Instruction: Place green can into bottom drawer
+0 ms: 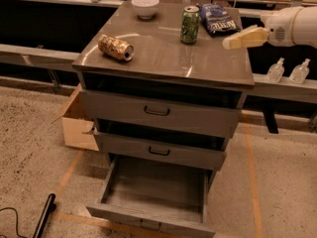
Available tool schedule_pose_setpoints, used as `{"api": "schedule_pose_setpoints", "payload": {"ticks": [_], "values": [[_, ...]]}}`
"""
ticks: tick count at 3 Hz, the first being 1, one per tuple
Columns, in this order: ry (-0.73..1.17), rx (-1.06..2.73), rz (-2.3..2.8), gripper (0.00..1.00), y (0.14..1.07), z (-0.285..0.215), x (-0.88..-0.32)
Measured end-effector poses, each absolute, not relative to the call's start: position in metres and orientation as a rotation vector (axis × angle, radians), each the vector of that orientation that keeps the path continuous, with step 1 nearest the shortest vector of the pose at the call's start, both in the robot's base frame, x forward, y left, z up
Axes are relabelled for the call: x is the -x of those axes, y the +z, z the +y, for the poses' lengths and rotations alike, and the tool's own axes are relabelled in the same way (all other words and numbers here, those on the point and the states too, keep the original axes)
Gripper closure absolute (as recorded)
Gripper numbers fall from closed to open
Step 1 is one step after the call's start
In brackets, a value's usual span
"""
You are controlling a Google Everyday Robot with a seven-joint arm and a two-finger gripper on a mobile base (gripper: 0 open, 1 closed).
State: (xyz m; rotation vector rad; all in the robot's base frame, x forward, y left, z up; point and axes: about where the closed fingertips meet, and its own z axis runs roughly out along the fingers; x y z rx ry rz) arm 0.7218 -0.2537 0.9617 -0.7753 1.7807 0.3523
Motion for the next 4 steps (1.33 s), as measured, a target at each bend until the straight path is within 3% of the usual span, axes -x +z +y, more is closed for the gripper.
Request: {"api": "schedule_pose_setpoints", "payload": {"ticks": [1, 4], "values": [[0.342, 0.717, 1.708, 0.0, 0.971, -0.244, -0.782], [0.343, 0.625, 1.692, 0.0, 0.944, -0.226, -0.815]]}}
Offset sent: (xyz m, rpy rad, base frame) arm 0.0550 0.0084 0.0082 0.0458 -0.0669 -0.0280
